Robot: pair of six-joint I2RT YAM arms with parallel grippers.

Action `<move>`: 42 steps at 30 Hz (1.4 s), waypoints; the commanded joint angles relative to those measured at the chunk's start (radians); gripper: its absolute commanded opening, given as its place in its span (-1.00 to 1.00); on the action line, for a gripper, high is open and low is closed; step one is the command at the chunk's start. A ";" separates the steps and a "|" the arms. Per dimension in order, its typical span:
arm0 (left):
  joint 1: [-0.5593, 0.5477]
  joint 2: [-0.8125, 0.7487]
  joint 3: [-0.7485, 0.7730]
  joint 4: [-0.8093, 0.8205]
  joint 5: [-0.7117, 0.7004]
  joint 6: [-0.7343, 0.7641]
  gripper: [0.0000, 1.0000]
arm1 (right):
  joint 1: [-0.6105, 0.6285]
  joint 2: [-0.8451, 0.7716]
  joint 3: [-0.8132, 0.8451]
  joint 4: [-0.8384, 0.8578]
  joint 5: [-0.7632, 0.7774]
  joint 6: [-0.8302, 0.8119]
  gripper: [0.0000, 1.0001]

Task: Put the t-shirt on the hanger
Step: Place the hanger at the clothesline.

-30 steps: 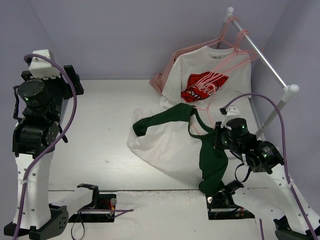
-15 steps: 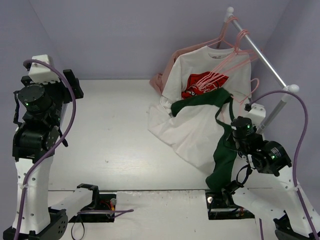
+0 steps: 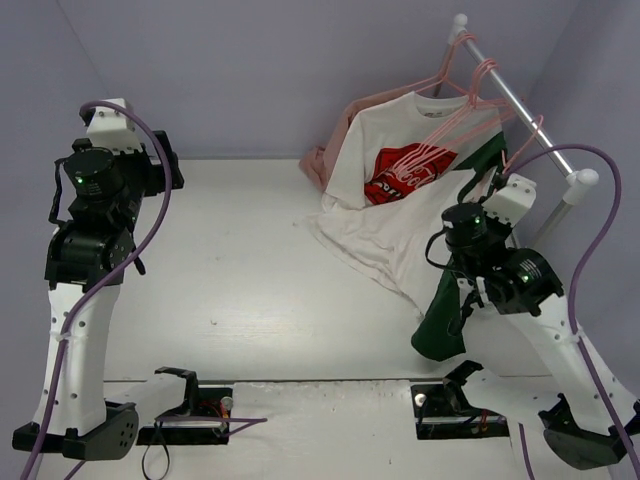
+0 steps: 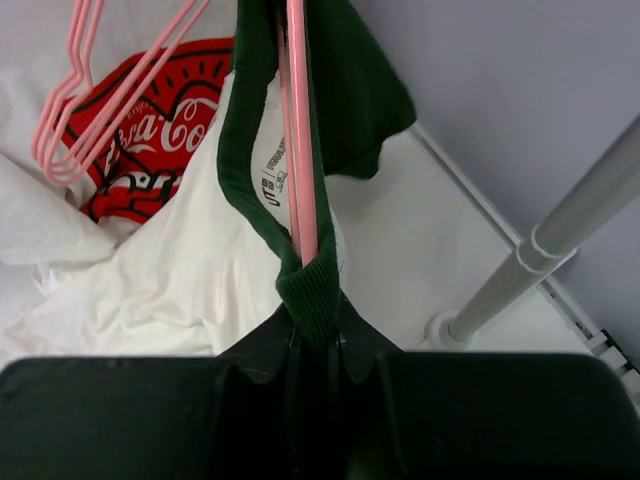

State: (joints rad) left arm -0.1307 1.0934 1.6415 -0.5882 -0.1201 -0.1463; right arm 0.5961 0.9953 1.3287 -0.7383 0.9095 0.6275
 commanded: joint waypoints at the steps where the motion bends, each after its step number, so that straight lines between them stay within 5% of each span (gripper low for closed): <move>1: -0.011 0.003 0.017 0.094 0.028 -0.024 0.58 | 0.006 0.079 0.091 0.146 0.225 0.016 -1.00; 15: -0.026 -0.031 -0.014 0.090 0.019 -0.013 0.58 | -0.222 0.272 0.141 0.256 0.044 0.029 -1.00; 24: -0.027 -0.064 -0.051 0.090 0.025 -0.018 0.58 | -0.231 0.376 0.119 0.306 -0.023 0.092 -1.00; 27: -0.026 -0.078 -0.064 0.078 0.024 -0.012 0.58 | -0.231 0.375 0.102 0.319 -0.033 0.102 -0.74; 33: -0.027 -0.102 -0.066 0.063 0.024 -0.011 0.58 | -0.231 0.331 0.139 0.351 -0.073 0.005 0.65; 37: -0.029 -0.116 -0.059 0.052 0.015 -0.003 0.58 | -0.231 0.270 0.154 0.353 -0.129 -0.052 0.98; 42: -0.029 -0.143 -0.042 0.031 0.007 0.010 0.58 | -0.230 0.116 0.154 0.356 -0.264 -0.186 1.00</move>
State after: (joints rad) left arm -0.1513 0.9754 1.5612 -0.5937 -0.1033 -0.1502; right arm 0.3717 1.2498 1.4297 -0.4448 0.7282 0.5640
